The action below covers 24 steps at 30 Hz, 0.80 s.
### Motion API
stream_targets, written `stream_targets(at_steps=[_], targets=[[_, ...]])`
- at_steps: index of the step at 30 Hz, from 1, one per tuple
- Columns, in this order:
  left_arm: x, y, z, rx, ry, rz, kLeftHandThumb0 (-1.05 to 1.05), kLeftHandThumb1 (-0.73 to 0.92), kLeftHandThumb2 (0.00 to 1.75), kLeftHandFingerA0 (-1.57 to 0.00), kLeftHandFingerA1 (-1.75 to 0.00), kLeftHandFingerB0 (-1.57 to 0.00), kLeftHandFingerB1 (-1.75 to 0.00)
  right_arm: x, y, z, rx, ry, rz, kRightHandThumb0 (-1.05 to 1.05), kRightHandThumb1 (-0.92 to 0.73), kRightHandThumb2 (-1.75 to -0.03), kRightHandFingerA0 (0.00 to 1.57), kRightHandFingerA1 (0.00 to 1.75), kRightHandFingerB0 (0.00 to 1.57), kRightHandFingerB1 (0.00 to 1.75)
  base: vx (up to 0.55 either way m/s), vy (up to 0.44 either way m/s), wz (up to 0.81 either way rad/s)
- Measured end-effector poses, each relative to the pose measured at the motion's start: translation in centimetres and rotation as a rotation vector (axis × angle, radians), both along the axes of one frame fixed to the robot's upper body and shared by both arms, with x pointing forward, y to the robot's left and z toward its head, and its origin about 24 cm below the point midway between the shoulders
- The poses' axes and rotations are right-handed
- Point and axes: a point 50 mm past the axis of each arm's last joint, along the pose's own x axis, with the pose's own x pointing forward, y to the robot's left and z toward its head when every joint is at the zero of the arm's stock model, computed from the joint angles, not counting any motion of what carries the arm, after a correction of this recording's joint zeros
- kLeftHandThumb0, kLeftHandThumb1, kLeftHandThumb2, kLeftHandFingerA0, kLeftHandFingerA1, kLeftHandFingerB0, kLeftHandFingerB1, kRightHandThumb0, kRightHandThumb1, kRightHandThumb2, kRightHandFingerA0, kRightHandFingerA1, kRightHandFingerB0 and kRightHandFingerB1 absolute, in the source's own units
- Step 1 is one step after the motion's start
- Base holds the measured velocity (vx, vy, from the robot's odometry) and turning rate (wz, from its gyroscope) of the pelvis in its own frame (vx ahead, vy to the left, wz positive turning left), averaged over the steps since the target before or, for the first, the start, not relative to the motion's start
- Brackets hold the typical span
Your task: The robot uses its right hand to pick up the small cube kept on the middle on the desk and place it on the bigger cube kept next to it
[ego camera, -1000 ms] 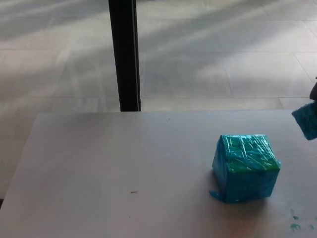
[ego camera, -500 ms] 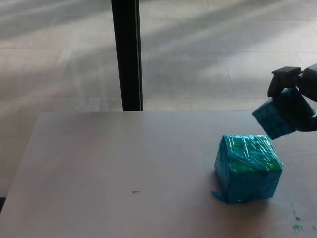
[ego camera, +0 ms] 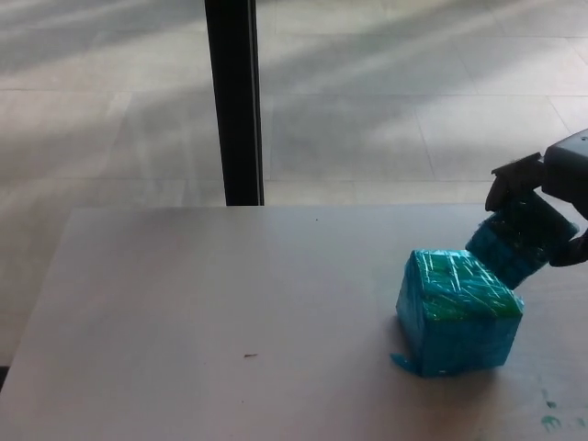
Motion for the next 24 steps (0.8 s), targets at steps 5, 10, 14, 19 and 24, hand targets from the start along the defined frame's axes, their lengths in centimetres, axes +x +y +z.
stream_targets(at_steps=[5, 10, 14, 19, 24], targets=[[0.1, 0.1, 0.2, 0.008, -0.001, -0.006, -0.95, 0.66, 1.05, -0.23, -0.48, -0.05, -0.36, 0.2, 0.9, 0.6, 0.002, -0.009, 0.028, -0.3, -0.62, -0.76, 0.86, 1.64, 0.86, 0.79, 0.0, 0.0, 0.0], [0.1, 0.2, 0.3, 0.009, -0.005, -0.002, -0.96, 0.66, 1.05, -0.22, -0.47, -0.05, -0.36, 0.3, 2.5, 0.9, 0.0, -0.01, 0.072, -0.31, -0.6, -0.84, 0.88, 1.63, 0.84, 0.76, 0.0, 0.0, 0.0], [0.1, 0.2, 0.3, 0.011, -0.004, -0.005, -0.95, 0.82, 0.66, -0.28, -0.36, -0.16, -0.28, 0.5, 3.4, 1.6, -0.01, -0.017, 0.09, -0.32, -0.61, -0.8, 0.89, 1.64, 0.87, 0.76, 0.0, 0.0, 0.0], [0.1, 0.2, 0.3, 0.013, 0.0, -0.01, -0.92, 0.66, 1.04, -0.2, -0.47, -0.08, -0.37, 0.8, 3.6, 1.9, -0.029, -0.012, 0.083, -0.3, -0.6, -0.82, 0.86, 1.65, 0.79, 1.14, 0.0, 0.0, 0.0], [0.2, 0.2, 0.4, 0.017, -0.001, -0.013, -0.95, 0.67, 1.05, -0.21, -0.47, -0.05, -0.36, 1.1, 3.3, 1.2, -0.047, 0.025, 0.062, -0.3, -0.65, -0.72, 0.87, 1.69, 0.79, 1.16, 0.0, 0.0, 0.0]])
